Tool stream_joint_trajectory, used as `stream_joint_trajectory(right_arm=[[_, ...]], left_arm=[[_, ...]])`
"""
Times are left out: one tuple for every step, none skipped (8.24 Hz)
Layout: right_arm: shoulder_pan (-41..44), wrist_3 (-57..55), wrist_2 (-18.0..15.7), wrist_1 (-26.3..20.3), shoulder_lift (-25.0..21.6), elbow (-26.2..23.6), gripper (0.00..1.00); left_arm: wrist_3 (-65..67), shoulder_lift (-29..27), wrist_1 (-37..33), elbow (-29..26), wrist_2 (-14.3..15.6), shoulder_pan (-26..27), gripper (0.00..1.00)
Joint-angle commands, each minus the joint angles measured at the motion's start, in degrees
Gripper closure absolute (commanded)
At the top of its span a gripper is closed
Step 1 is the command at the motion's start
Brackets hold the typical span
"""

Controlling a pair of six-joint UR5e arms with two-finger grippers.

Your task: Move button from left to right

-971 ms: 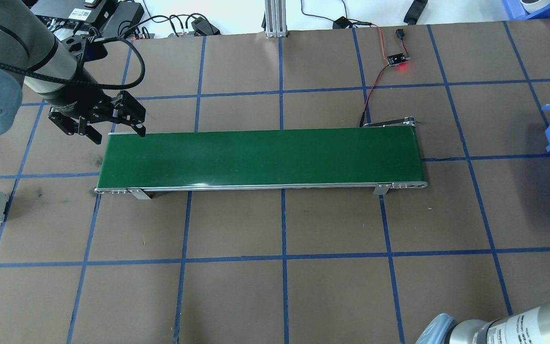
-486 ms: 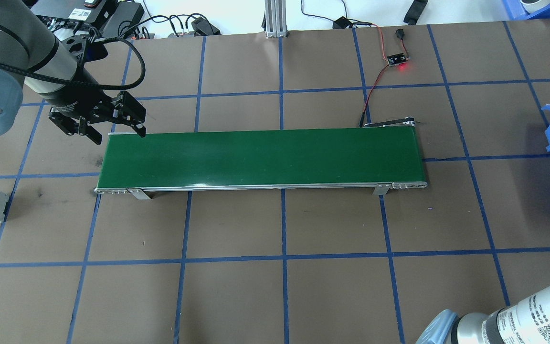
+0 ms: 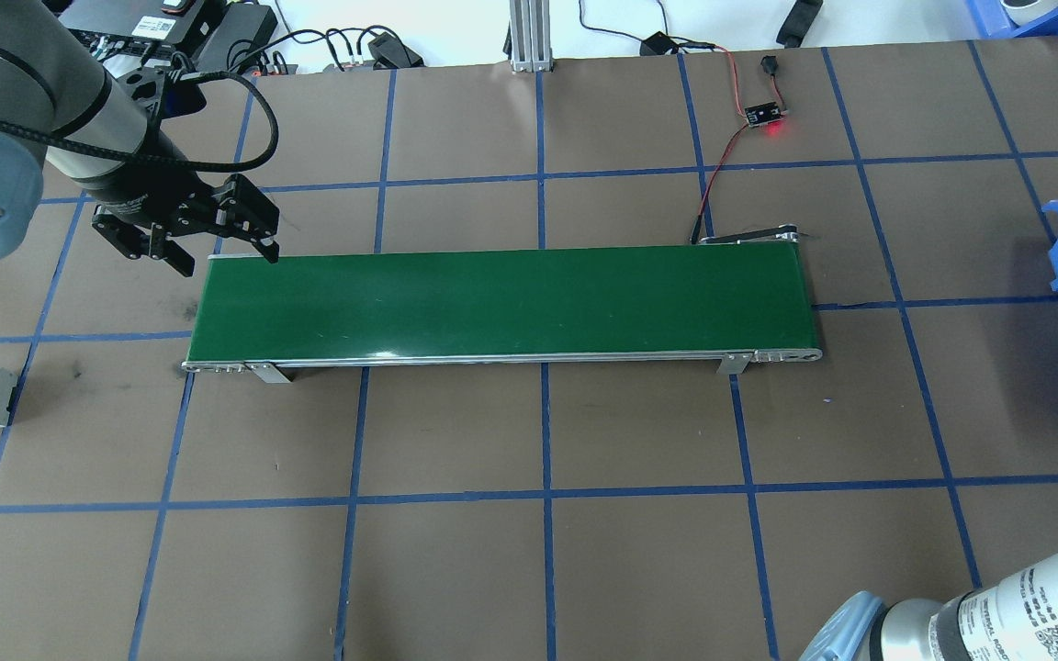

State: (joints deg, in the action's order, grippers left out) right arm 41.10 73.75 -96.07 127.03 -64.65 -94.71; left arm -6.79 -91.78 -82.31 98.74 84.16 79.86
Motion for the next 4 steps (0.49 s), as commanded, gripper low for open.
stream_joint_trajectory(right_arm=[[-0.23,-0.09,0.1,-6.76,-6.43,-0.03,0.0],[-0.23,-0.36,0.18,-13.58,-9.33,-0.03,0.0],[0.03,-0.79,0.18,-18.52,-12.05,-0.12,0.0],[0.65,-1.32,0.27,-22.66,-15.04,-0.12,0.0]], left_arm=[[0.03,0.02,0.14,-0.31,-0.48,0.04,0.0],[0.03,0.02,0.14,-0.13,-0.48,0.04,0.0],[0.03,0.02,0.14,-0.22,-0.48,0.04,0.0],[0.03,0.02,0.14,-0.22,-0.48,0.04,0.0]])
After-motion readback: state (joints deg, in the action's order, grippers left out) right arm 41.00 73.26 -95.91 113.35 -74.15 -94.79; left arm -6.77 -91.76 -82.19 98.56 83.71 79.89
